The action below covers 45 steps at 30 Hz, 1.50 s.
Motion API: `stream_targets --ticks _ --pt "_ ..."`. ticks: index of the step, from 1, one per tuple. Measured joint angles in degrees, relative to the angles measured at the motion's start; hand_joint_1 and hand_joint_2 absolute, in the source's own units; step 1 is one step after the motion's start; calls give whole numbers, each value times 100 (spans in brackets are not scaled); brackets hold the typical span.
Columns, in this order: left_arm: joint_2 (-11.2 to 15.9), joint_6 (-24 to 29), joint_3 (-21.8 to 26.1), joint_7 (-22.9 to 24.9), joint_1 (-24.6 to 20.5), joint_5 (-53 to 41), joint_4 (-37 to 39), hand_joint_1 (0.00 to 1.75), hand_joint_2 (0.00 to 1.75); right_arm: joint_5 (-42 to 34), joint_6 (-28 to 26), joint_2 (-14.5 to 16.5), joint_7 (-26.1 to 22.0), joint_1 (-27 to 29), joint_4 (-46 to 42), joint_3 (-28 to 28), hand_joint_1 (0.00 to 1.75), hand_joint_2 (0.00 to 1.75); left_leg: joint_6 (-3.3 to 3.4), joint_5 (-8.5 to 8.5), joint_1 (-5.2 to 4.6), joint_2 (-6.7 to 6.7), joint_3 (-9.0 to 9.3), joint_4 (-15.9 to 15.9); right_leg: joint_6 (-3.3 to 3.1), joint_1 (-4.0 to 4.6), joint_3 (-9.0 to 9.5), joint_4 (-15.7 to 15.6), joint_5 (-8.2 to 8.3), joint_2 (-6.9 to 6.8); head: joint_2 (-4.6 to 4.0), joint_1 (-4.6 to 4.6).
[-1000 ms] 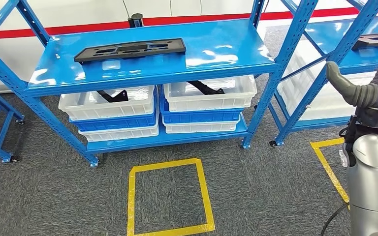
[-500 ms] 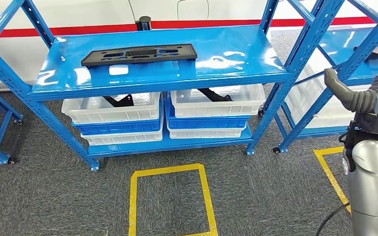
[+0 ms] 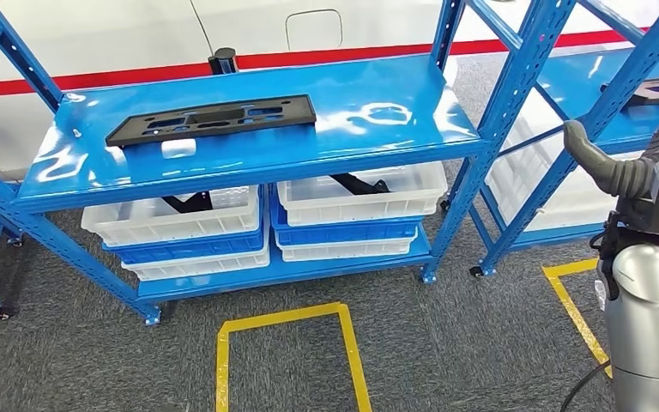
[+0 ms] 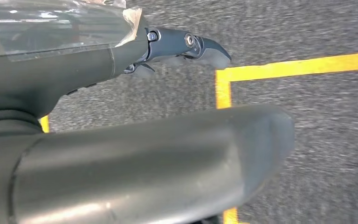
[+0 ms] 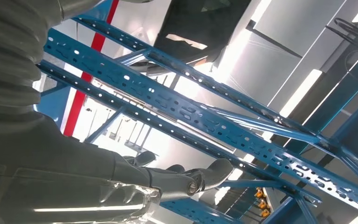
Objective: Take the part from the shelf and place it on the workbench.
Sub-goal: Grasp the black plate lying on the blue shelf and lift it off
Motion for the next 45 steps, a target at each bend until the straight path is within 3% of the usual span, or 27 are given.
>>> stream_targets --ticks 2,4,7,9,11,12,13,15,16,17,19,21,23,30,38,45 --pt "10 4 -1 8 -8 -5 -1 0 0 2 -2 7 -2 0 1 0 0 175 77 60 -52 -13 154 -405 63 3 78 -46 -95 21 1 2" --pt "13 8 -6 23 -10 -12 -1 0 0 3 -7 6 -2 17 -1 -3 0 175 155 -122 -95 -41 241 -505 171 20 165 -38 -74 41 1 3" --pt "10 13 -24 32 -5 -26 0 0 0 4 -21 -8 -4 27 -10 -10 0 175 271 56 -70 -49 543 -684 258 39 189 218 -127 22 0 20" --pt "10 14 -40 33 -19 -27 0 0 0 5 -24 -11 -3 24 -11 -10 0 175 298 65 -62 -32 647 -699 248 30 -126 782 -368 9 0 37" --pt "0 17 -53 38 -23 -25 0 0 0 7 -24 -11 -3 43 -11 -11 0 175 302 21 -61 -33 679 -691 253 27 -585 1319 -580 9 0 40" --pt "-6 20 -57 40 -17 -24 0 0 0 8 -25 -11 -3 55 -11 -11 0 175 296 -8 -61 -37 697 -687 287 25 -729 1368 -572 7 0 41" --pt "-9 23 -57 43 -11 -22 0 0 0 9 -25 -11 -4 61 -11 -11 0 175 287 -40 -60 -43 727 -684 343 21 -768 1209 -443 5 0 39" --pt "-13 25 -58 44 -6 -19 0 0 0 13 -26 -12 -5 70 -9 -11 0 175 250 -122 -56 -56 811 -685 458 9 -641 519 72 -12 1 35" --pt "-14 27 -58 43 -9 -15 1 0 0 14 -26 -9 -5 75 -5 -11 0 175 227 -157 -57 -61 845 -684 457 16 -582 210 253 -26 0 32" --pt "-13 29 -59 44 -14 -8 1 0 0 15 -26 -7 -4 81 1 -9 0 175 202 -184 -61 -65 856 -685 408 30 -531 33 374 -38 0 31" --pt "-13 36 -61 46 -15 10 2 0 0 18 -26 -2 -5 96 11 -9 0 175 159 -215 -73 -64 858 -674 270 56 -504 -40 396 -44 0 10" --pt "-11 46 -63 46 -10 21 2 0 0 23 -22 3 -11 101 15 -9 0 175 180 -237 -80 -59 876 -677 214 49 -472 -43 429 -33 1 -15" --pt "-6 57 -63 39 -16 31 2 0 0 32 -7 8 -15 92 19 -7 0 175 227 -245 -82 -51 896 -704 207 46 -465 -44 425 -28 1 -22" --pt "-2 93 -63 -2 -18 104 2 0 0 28 68 18 -23 20 84 12 0 175 228 -252 -85 -37 945 -795 161 53 -455 -47 393 -28 1 -24" --pt "-7 108 -63 -11 -16 126 2 0 0 28 75 20 -23 -32 164 33 0 175 134 -249 -86 -31 949 -803 154 62 -440 -45 389 -32 1 -21" --pt "-4 94 -64 -27 -9 134 2 0 0 150 143 17 -18 -103 240 51 0 175 127 -248 -119 -31 951 -798 154 39 -434 -49 389 -34 1 -20"
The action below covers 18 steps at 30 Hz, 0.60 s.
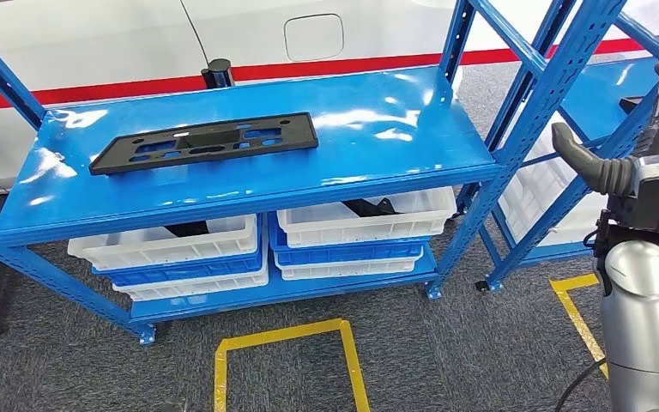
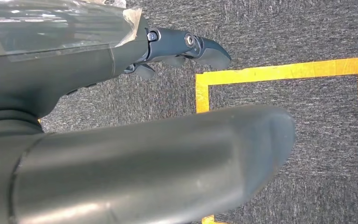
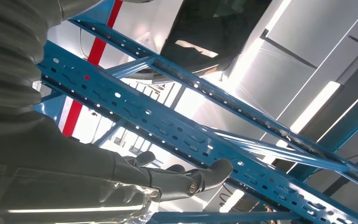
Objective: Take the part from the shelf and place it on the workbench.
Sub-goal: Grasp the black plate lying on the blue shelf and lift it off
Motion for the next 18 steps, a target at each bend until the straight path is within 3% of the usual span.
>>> stream_targets --ticks 14,18 --pt "0 14 -30 4 1 69 0 0 0 62 23 -46 13 -115 118 98 0 175 12 -8 -16 0 -1 2 1 -17 7 -15 0 0 0 -1" --pt "10 10 -30 3 3 80 0 0 0 62 23 -60 14 -123 139 123 0 175 73 -41 -41 0 -21 45 30 -65 14 -44 17 -2 0 -5"
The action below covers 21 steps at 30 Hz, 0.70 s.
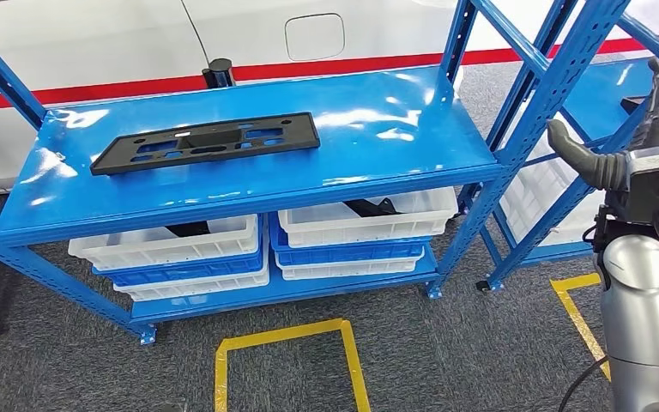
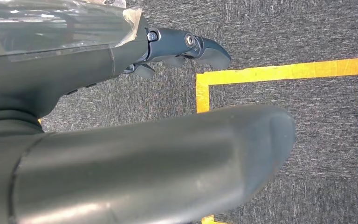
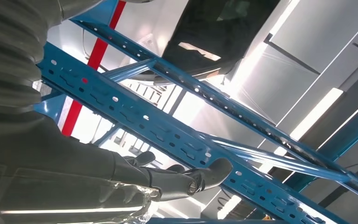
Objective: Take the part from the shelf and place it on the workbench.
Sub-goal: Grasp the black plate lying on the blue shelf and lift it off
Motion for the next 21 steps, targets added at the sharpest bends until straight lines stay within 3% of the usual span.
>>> stream_targets --ticks 3,4,7,9,10,12,13,14,18,19,21 --pt "0 0 -1 -1 -1 3 -1 0 0 1 0 -33 0 -21 13 13 0 175 73 83 38 8 110 -181 29 36 3 -7 -9 -2 -1 0" --pt "-4 2 -2 -2 -3 4 -2 0 0 1 0 -51 -1 -32 16 15 0 175 89 121 62 14 169 -267 26 50 -62 124 -65 -3 -1 6" --pt "-19 6 -5 0 -5 16 -2 0 0 -1 -1 -90 2 -29 36 22 0 175 91 139 102 28 254 -347 20 36 -618 1142 -372 -1 -1 27" --pt "-32 6 -8 2 4 20 -2 0 0 -2 -4 -97 8 13 56 26 0 175 55 91 135 24 293 -338 111 -15 -902 1519 -369 -4 -1 27" --pt "-36 6 -8 3 7 20 -2 0 0 -2 -8 -98 10 26 64 27 0 175 20 51 162 17 324 -322 195 -52 -876 1368 -230 -8 -1 28" --pt "-36 6 -10 4 9 20 -2 0 0 -3 -14 -106 10 39 78 28 0 175 -87 -80 215 1 373 -238 384 -132 -589 647 129 -23 -1 30" --pt "-31 7 -11 6 5 20 -1 0 0 -2 -16 -114 9 42 87 32 0 175 -146 -161 230 -5 365 -161 416 -152 -445 342 224 -7 0 44" --pt "-26 9 -14 7 0 20 -1 0 0 -6 -18 -120 14 52 98 38 0 175 -193 -225 231 -10 343 -103 393 -158 -359 183 240 8 0 53" --pt "-29 22 -19 12 -7 20 -1 0 0 -7 -27 -142 22 80 115 60 0 175 -289 -376 254 1 293 25 146 -140 -340 243 80 62 0 20" --pt "-28 23 -20 11 -17 20 -2 0 0 -3 -28 -146 19 67 114 63 0 175 -307 -454 262 12 220 186 100 -138 -317 250 49 65 0 17" --pt "-29 23 -21 10 -33 20 -2 0 0 -2 -32 -153 14 45 112 68 0 175 -328 -669 267 32 -153 834 29 -120 -255 248 -1 60 0 9"
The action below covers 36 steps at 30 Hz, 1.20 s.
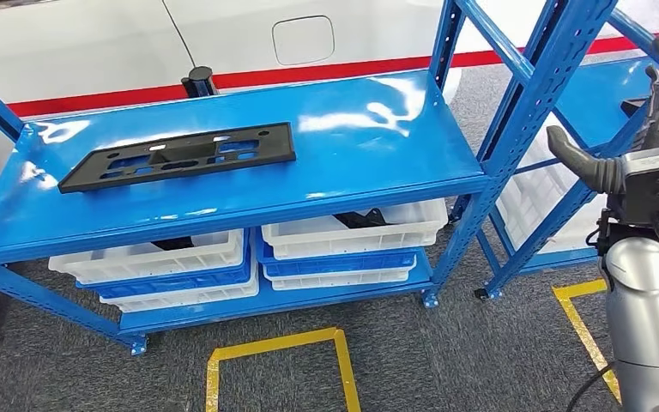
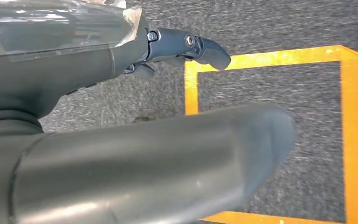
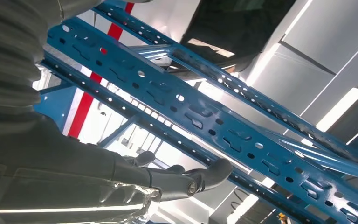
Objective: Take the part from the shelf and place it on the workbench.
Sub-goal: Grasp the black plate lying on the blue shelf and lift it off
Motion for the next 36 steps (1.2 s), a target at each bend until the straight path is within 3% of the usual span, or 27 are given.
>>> stream_targets --ticks 2,3,4,6,8,11,13,15,17,18,19,20,22,23,24,27,29,32,33,34,36 --pt "-1 -1 -2 1 16 2 1 0 0 2 -3 7 0 8 1 10 0 175 10 -138 -4 2 -556 743 -63 37 47 0 -46 -4 0 -1" --pt "-1 -1 -2 1 29 4 1 0 0 2 -4 10 0 21 1 17 0 175 33 -81 -8 1 -758 906 -92 58 73 -1 -70 -2 0 0" --pt "0 -2 -3 2 40 7 2 0 0 2 -6 13 0 33 1 23 0 175 70 84 -20 1 -873 876 -115 78 105 -2 -96 3 0 0" --pt "2 -2 -2 1 43 9 2 0 0 2 -9 13 0 41 1 31 0 175 194 646 -76 -2 -765 229 -131 97 178 -9 -144 17 0 2" --pt "14 -2 -2 0 38 9 2 0 0 2 -11 14 1 54 1 32 0 175 305 977 -152 8 -552 -389 -103 113 229 -21 -187 30 0 6" --pt "22 -3 -3 1 35 17 2 0 0 1 -15 9 3 88 -6 34 0 175 356 982 -228 16 -457 -575 -17 105 261 -59 -224 27 0 4" --pt "21 -7 -3 0 34 26 1 0 0 2 -18 -9 1 92 -24 33 0 175 381 1014 -215 15 -346 -692 24 108 241 16 -284 -5 0 8" --pt "19 -16 -3 -1 33 30 0 0 0 1 -21 -26 1 84 -36 31 0 175 410 1042 -192 17 -237 -795 3 127 7 500 -486 -30 0 19" --pt "9 -23 -3 0 33 37 0 0 0 -4 -23 -28 1 104 -34 32 0 175 438 1019 -197 11 -206 -804 -15 137 -395 1209 -703 -30 0 21" --pt "5 -25 -3 0 36 43 0 0 0 -6 -24 -28 2 125 -33 32 0 175 442 1000 -199 6 -193 -801 7 135 -543 1416 -725 -31 0 20" --pt "2 -24 -3 0 38 49 0 0 0 -7 -25 -28 2 139 -32 32 0 175 440 978 -197 -2 -175 -798 53 128 -588 1404 -650 -33 0 20" --pt "0 -24 -3 0 41 55 0 0 0 -7 -26 -28 2 143 -32 32 0 175 428 951 -192 -10 -148 -792 113 116 -524 1179 -495 -37 0 21" --pt "-3 -24 -3 0 42 61 0 0 0 -7 -27 -29 2 130 -32 32 0 175 380 872 -192 -25 -92 -755 215 98 -198 405 -118 -59 0 22" --pt "-5 -24 -3 0 40 63 0 0 0 -7 -27 -29 2 123 -32 32 0 175 348 831 -199 -31 -81 -727 212 100 -61 113 -3 -65 0 20" --pt "-5 -22 -3 0 38 67 0 0 0 -7 -27 -28 3 121 -31 33 0 175 321 798 -208 -34 -78 -707 184 108 22 -53 46 -69 0 18" --pt "-2 -20 -3 0 39 81 0 0 0 9 -21 -28 4 120 -31 34 0 175 270 743 -210 -29 -93 -671 62 105 62 -101 25 -54 0 13" --pt "3 -20 -4 -3 36 85 0 0 0 31 -4 -29 4 106 -32 37 0 175 202 599 -193 -18 -210 -398 -7 66 113 -113 -2 -55 0 -6" --pt "2 -20 -5 -7 44 88 1 0 0 51 24 -28 4 92 -31 49 0 175 106 186 -132 -8 -786 678 -93 58 190 -116 -58 -66 0 -28" --pt "2 -20 -5 -7 51 89 1 0 0 52 29 -25 4 91 -31 55 0 175 90 144 -109 -6 -968 939 -109 58 209 -116 -73 -67 0 -30" --pt "2 -20 -5 -7 57 90 2 0 0 52 33 -23 4 92 -30 62 0 175 81 209 -88 -4 -1059 1003 -116 55 228 -116 -87 -65 0 -31" --pt "4 -19 -5 -7 60 91 2 0 0 59 43 -21 5 89 -30 72 0 175 82 608 -52 0 -919 509 -103 39 279 -116 -121 -54 0 -32"
